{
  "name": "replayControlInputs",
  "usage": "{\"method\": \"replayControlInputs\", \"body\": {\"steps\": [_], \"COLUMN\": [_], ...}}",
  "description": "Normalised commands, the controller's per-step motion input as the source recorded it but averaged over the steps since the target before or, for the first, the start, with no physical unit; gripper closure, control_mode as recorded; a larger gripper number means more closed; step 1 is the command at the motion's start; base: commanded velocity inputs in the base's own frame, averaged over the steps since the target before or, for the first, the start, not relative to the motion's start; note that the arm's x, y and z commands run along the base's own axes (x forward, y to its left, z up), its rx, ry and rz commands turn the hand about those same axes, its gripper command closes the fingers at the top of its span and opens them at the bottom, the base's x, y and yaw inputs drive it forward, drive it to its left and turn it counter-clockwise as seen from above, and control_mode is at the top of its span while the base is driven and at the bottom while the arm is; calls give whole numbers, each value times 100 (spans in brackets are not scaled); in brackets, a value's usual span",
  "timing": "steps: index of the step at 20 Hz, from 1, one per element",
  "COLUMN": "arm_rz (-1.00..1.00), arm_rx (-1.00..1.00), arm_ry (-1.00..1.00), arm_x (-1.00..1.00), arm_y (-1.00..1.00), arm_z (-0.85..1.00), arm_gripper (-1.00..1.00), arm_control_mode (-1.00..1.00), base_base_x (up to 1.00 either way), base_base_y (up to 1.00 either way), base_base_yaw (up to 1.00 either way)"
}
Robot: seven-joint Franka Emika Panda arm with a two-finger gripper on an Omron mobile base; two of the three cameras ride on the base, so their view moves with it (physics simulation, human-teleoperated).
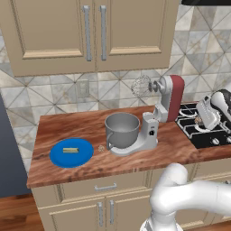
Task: Add butter and sugar cubes to the stand mixer bowl and then turn on the stand mixer to begin making frosting.
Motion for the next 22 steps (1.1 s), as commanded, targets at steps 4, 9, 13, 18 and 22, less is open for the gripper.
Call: {"method": "replayControlInputs", "body": {"steps": [4, 9, 13, 18, 22], "arm_rz": [-16, -12, -10, -11, -13], "arm_rx": [-8, -17, -18, -15, -8], "arm_ry": [-13, -11, -5, 0, 0], "arm_x": [-100, -97, -55, -6, 4], "arm_y": [64, 98, 100, 100, 100], "arm_z": [61, 47, 35, 26, 23], "arm_gripper": [100, 100, 100, 100, 100], "arm_control_mode": [-100, -100, -100, -100, -100], "base_base_x": [0, 0, 0, 0, 0], "base_base_y": [0, 0, 0, 0, 0], "base_base_yaw": [0, 0, 0, 0, 0]}}
